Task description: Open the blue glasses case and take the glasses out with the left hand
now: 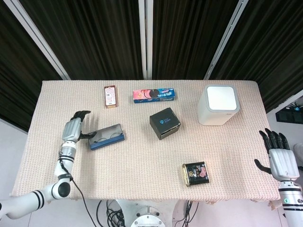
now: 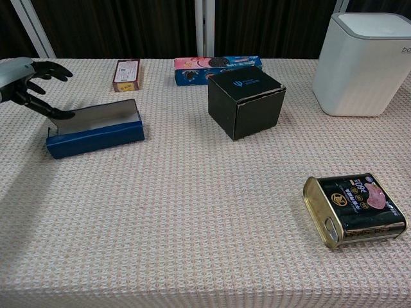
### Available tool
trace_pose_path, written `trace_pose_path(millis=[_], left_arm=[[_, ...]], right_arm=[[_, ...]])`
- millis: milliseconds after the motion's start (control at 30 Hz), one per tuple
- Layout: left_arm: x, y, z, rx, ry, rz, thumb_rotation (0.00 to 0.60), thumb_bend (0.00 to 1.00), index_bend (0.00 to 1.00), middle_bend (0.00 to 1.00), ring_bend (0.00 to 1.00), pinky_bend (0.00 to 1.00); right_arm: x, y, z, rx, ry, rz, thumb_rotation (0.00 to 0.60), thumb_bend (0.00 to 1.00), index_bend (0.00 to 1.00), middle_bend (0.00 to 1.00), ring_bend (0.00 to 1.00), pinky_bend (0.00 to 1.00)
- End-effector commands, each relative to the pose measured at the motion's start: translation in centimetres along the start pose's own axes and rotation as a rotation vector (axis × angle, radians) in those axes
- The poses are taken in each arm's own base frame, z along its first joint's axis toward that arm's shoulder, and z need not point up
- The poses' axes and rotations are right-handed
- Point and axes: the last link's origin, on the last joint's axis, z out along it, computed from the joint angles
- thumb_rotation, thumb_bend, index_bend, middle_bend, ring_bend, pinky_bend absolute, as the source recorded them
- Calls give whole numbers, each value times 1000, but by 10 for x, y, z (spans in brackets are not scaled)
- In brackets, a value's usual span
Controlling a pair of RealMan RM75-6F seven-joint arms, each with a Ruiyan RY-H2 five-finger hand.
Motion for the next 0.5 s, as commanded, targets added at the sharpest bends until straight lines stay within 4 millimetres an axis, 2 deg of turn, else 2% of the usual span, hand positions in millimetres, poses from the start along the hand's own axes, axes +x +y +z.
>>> trace_pose_path(millis=[33,167,300,400,500], left_arm=[[6,4,13,4,81,7,600,177,163,109,34,173],[16,5,13,-26,153,-1,600,177,162,110,34,173],[26,6,1,-76,162,-21,600,178,163,122,34,174],[26,7,-16,-174,83,-33,600,194,164,130,35,180],[26,3,-32,-252,-11,-5,600,204,171,178,68,216]], right_arm=[[0,-1,0,0,1,2,600,177,0,0,0,0],[1,0,0,-5,4,4,600,179,0,0,0,0],[2,1,1,-7,6,6,600,180,0,0,0,0],[1,1,1,-6,5,9,600,182,0,0,0,0],[2,1,0,-6,8,11,600,183,0,0,0,0]])
